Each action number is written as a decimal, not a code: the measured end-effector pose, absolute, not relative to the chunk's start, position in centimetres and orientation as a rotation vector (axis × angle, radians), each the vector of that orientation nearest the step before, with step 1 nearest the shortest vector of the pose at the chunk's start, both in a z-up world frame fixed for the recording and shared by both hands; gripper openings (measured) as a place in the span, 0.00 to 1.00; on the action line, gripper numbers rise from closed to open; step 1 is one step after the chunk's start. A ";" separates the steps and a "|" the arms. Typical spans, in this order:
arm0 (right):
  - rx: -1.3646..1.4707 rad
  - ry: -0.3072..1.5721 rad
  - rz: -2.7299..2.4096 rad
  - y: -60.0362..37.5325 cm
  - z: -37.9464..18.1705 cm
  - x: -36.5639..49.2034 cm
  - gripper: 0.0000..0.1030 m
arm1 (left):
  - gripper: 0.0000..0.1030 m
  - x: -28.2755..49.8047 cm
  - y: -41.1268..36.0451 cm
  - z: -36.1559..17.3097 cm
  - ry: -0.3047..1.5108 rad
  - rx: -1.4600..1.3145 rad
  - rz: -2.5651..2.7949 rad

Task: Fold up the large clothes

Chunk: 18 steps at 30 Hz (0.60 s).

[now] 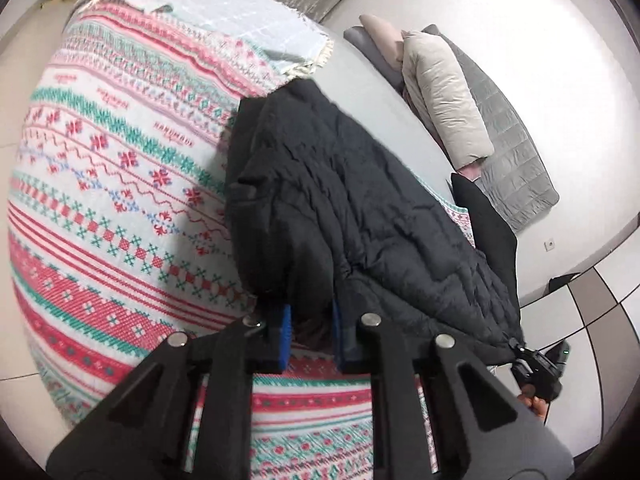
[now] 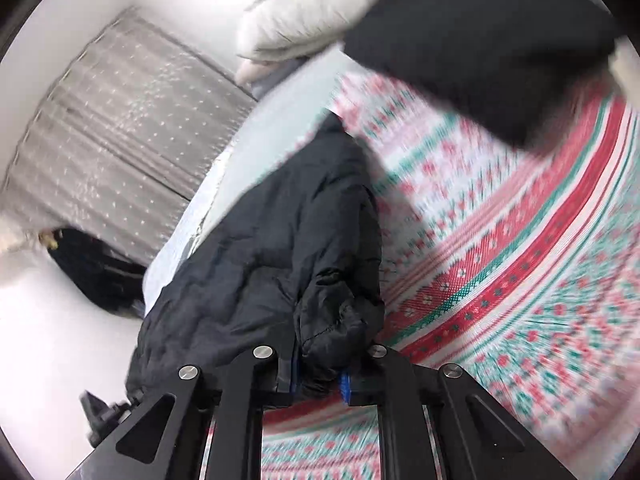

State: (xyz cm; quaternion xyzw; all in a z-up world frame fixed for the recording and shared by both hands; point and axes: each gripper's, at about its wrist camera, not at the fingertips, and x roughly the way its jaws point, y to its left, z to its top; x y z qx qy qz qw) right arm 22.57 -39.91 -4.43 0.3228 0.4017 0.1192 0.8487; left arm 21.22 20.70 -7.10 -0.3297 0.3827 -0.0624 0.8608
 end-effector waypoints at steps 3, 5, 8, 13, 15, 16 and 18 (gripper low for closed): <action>0.597 0.845 0.192 -39.4 -2.2 19.6 0.13 | 0.17 20.3 20.0 -6.9 0.847 -0.673 -0.177; 0.586 0.873 0.148 -39.7 -2.3 18.1 0.13 | 0.18 19.7 19.6 -7.6 0.894 -0.646 -0.191; 0.545 0.958 0.064 -40.3 -4.5 17.5 0.15 | 0.30 19.6 18.9 -9.2 0.955 -0.602 -0.136; 0.415 1.026 -0.054 -39.0 -5.3 17.6 0.48 | 0.67 17.4 18.1 -7.9 0.941 -0.461 0.036; 0.337 0.993 -0.093 -38.0 -4.0 16.2 0.65 | 0.77 16.4 17.4 -6.8 0.927 -0.379 0.083; 0.308 0.969 -0.107 -37.6 -3.3 15.7 0.71 | 0.80 15.8 17.2 -6.3 0.921 -0.345 0.097; 0.251 0.931 -0.135 -37.1 -2.1 14.0 0.74 | 0.83 15.1 16.2 -5.4 0.911 -0.277 0.127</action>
